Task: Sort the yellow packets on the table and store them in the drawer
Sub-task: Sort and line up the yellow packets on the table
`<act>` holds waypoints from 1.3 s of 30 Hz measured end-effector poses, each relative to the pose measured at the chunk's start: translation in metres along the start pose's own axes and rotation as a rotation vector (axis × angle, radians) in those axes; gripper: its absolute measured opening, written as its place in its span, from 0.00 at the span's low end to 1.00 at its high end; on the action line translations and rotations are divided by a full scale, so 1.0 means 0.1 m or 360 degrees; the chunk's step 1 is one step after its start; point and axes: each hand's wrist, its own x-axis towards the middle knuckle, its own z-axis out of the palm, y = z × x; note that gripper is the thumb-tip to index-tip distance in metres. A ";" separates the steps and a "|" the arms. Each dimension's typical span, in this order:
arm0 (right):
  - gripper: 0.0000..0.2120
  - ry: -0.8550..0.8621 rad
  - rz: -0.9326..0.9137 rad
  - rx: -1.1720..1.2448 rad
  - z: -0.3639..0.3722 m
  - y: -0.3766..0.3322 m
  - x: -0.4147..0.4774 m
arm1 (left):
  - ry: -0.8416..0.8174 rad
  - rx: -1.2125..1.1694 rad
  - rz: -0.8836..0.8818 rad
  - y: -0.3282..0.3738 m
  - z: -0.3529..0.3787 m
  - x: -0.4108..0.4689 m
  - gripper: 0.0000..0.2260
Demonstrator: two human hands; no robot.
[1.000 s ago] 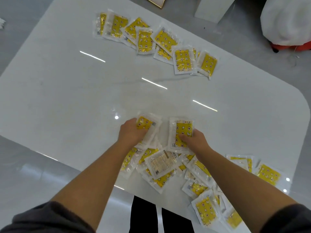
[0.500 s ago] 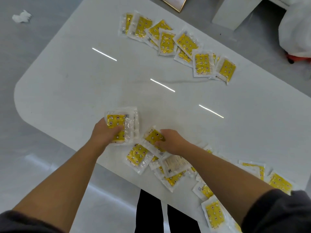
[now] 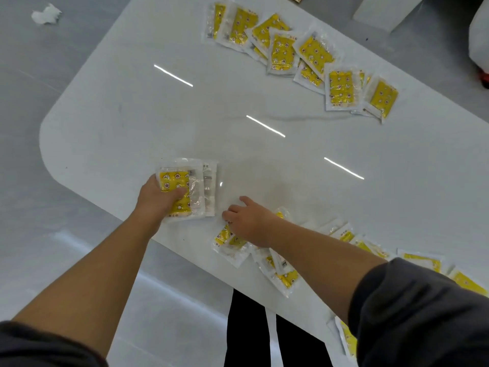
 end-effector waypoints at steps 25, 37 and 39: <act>0.15 0.0584 0.0648 0.4193 -0.08 0.47 -0.44 | -0.1189 -0.0941 -0.0333 0.11 0.38 -0.20 0.16; 0.14 0.1230 0.1526 0.3989 0.46 0.99 -1.20 | -0.0701 -0.0760 -0.0358 0.16 0.61 -0.14 0.25; 0.14 0.1309 0.1646 0.3965 0.55 1.15 -1.36 | -0.0616 -0.0733 -0.0343 0.30 0.96 -0.16 0.19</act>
